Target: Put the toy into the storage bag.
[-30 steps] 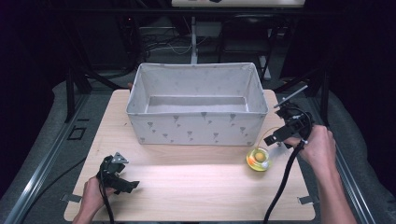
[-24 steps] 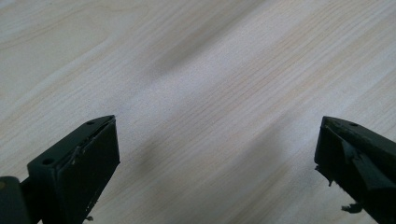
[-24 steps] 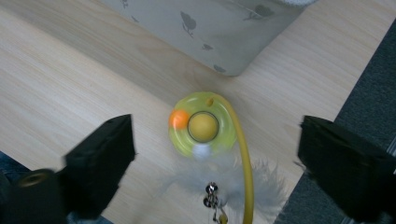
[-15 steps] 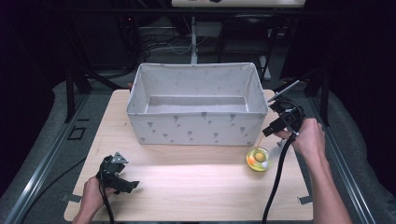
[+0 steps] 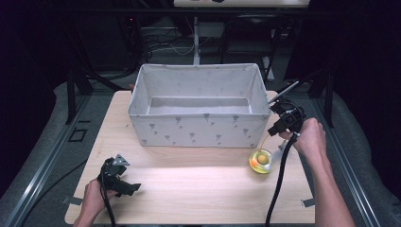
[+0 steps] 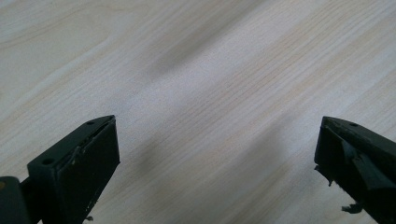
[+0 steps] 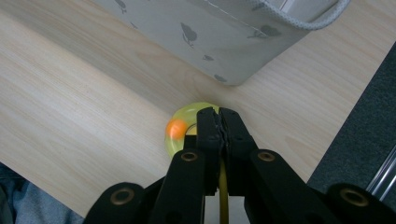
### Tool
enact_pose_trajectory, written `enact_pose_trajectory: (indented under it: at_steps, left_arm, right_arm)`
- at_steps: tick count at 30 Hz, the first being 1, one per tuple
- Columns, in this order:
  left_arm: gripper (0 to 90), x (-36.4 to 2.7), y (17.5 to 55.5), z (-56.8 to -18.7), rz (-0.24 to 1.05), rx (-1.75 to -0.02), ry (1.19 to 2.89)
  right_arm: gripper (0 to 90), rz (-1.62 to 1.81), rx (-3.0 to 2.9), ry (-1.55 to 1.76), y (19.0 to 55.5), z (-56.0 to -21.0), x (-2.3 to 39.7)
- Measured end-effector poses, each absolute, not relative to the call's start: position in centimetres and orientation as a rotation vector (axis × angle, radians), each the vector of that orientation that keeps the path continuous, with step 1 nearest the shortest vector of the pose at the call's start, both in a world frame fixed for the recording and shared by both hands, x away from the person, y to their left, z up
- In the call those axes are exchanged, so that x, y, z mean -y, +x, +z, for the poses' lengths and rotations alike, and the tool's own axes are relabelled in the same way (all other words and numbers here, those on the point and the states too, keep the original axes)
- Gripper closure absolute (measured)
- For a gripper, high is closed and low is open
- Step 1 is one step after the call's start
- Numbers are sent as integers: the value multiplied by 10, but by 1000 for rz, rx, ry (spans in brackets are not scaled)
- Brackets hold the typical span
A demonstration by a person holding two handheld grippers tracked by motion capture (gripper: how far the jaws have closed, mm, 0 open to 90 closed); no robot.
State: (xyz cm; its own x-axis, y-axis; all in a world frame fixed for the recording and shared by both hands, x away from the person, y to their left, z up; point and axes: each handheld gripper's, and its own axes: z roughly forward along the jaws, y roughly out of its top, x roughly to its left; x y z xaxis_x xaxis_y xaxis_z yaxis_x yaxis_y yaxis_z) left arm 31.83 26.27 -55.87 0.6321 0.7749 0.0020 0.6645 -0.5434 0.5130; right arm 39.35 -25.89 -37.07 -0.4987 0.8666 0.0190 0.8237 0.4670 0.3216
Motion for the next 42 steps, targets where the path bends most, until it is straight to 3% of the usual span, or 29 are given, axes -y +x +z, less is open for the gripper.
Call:
enact_pose_trajectory:
  at_steps: [42]
  left_arm:
    - [2, -262, 317, -558, 316, -1126, 2379]
  right_arm:
    - [884, 509, -2620, 1267, 364, -317, 223]
